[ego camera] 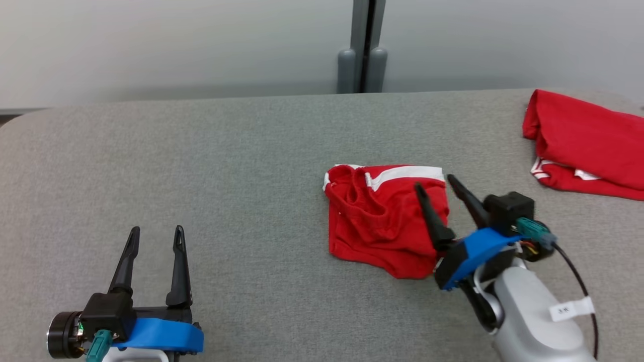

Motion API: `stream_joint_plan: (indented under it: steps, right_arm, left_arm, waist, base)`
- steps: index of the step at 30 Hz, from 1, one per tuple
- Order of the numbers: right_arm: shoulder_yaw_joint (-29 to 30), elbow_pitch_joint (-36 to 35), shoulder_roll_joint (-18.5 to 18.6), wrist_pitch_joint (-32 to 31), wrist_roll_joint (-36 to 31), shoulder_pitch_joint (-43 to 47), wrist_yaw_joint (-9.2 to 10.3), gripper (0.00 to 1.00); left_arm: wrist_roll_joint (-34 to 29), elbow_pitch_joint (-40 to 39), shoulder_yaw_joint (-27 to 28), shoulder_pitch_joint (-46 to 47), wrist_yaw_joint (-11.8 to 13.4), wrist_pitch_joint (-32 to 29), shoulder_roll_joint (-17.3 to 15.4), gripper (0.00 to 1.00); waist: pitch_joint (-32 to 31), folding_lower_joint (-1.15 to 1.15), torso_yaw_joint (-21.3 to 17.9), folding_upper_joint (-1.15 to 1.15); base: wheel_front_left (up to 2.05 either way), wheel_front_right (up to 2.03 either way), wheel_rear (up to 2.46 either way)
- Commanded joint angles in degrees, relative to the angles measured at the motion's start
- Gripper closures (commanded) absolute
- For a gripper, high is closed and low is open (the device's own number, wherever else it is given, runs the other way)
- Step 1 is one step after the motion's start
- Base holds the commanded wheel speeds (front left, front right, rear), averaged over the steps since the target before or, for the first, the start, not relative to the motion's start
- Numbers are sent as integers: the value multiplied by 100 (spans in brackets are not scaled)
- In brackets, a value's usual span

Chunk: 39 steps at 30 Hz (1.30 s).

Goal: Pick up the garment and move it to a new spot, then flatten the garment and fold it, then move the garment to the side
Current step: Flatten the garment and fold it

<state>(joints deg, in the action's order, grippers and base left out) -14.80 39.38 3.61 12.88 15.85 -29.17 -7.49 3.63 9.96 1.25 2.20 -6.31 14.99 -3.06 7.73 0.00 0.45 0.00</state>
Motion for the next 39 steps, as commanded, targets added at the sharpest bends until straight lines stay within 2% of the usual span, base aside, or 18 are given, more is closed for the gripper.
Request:
stream_joint_plan:
  steps: [1, 7, 13, 22, 29, 39]
  right_arm:
    - [176, -215, 136, 95, -163, 238, -1, 0]
    - [774, -1171, 273, 203, -469, 983, -1, 0]
    - [1347, -2151, 134, 229, -603, 1803, -1, 0]
    - [1760, -3130, -51, 232, -694, 2773, -1, 0]
    - [1720, -3369, -68, 233, -509, 3227, -1, 0]
    - [1653, -3331, -68, 233, -470, 3279, -1, 0]
  left_arm:
    - [-15, -28, 45, -67, 20, 26, -5, 0]
    - [-37, -20, 108, -195, 22, 26, -12, 0]
    - [-61, -36, 116, -314, 39, 26, -9, 0]
    - [-69, 132, 132, -438, 41, 26, -51, 0]
    - [-65, 261, 200, -568, 91, 26, -121, 0]
    - [-54, 294, 140, -571, 124, 26, -136, 0]
  waist:
    - [-136, 0, -143, 0]
    - [-336, 0, -339, 0]
    - [-465, 0, -463, 0]
    - [-616, 0, -436, 0]
    - [-724, 0, -363, 0]
    - [-790, 0, -299, 0]
  base:
    - [0, 0, 0]
    - [0, 0, 0]
    - [0, 0, 0]
    - [0, 0, 0]
    - [0, 0, 0]
    - [0, 0, 0]
